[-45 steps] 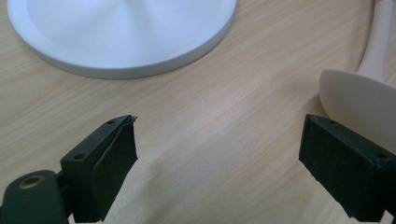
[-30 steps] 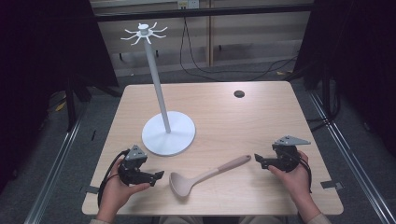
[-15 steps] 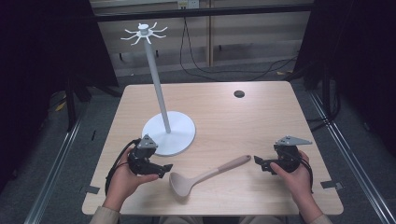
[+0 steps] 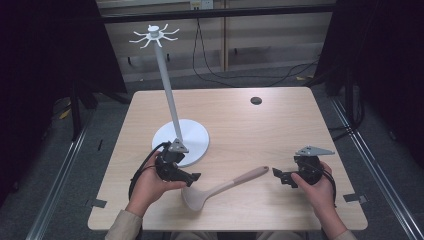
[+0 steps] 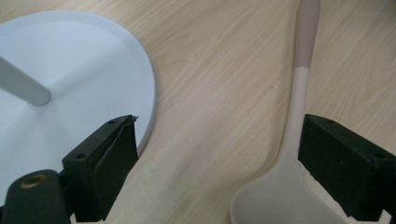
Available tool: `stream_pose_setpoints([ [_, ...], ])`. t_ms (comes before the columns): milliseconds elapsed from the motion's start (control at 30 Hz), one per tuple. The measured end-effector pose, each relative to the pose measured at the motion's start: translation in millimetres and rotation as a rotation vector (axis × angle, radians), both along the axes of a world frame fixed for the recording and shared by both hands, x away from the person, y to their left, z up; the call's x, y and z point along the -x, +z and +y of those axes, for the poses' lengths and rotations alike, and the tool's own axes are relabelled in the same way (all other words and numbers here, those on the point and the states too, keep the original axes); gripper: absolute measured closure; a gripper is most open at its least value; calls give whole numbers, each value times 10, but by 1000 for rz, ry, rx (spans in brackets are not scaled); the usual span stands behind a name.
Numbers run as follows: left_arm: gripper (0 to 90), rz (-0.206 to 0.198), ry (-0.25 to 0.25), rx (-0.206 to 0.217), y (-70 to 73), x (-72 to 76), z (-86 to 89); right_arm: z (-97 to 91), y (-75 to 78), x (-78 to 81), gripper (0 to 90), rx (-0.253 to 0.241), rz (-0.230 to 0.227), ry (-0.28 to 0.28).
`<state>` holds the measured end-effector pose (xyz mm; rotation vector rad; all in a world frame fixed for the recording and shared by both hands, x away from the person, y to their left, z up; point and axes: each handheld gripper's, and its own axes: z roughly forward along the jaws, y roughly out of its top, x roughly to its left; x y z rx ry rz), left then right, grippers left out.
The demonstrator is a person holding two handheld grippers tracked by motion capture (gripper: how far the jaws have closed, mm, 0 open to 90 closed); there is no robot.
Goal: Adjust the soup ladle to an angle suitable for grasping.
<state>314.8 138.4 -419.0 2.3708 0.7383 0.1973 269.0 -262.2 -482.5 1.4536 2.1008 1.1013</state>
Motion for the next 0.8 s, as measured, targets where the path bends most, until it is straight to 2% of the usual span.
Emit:
stream_pose_setpoints([
  [200, 127, 16, -16, -4, -23, -11, -151, -21, 6, 5, 29, -3, 0, -1],
  [333, 143, 27, -43, -15, -31, -17, -225, -26, 7, 8, 29, -9, 4, -4],
  [400, 150, 37, -73, -24, -35, -17, -306, -27, 6, 7, 29, -10, 3, -3],
  [500, 157, 45, -79, -27, -42, -14, -364, -25, 5, 8, 30, -13, 5, -3],
  [533, 169, 41, -99, -44, -43, -14, -412, -20, 4, 7, 30, -14, 6, -1],
  [733, 221, 47, -134, -62, -44, -22, -498, -15, -5, 2, 31, -17, 7, 5],
  [800, 236, 61, -141, -71, -65, -14, -558, -21, -1, 2, 32, -19, 8, 3],
])
